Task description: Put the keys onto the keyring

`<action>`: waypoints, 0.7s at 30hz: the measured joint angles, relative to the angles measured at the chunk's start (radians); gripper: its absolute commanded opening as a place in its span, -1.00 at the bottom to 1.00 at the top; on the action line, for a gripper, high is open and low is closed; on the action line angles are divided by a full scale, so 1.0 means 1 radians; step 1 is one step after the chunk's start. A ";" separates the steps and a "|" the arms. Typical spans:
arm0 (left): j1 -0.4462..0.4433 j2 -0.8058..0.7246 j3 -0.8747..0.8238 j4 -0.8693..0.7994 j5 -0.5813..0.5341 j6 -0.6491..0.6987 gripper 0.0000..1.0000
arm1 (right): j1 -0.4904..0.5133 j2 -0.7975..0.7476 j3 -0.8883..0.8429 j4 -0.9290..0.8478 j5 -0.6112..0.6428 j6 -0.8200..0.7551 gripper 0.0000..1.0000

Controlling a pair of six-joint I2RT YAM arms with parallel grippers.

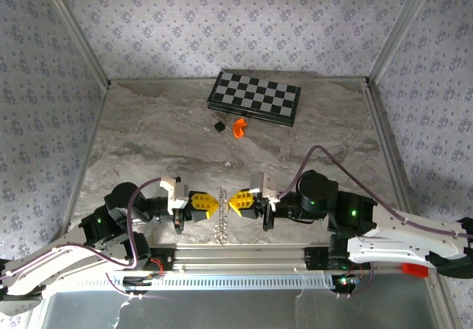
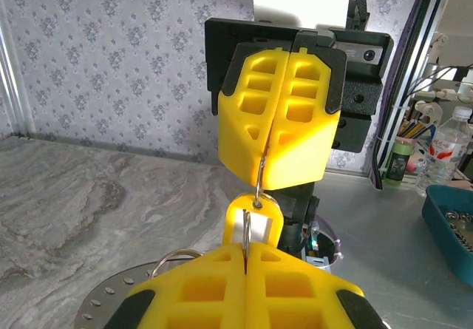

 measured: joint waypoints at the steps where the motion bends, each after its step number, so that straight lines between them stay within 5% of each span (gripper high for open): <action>1: 0.000 0.000 0.000 0.000 0.000 0.000 -1.00 | 0.001 0.001 0.000 0.000 0.000 0.000 -1.00; 21: 0.000 0.000 0.000 0.000 0.000 0.000 -1.00 | 0.002 0.010 0.000 0.003 0.011 -0.005 -1.00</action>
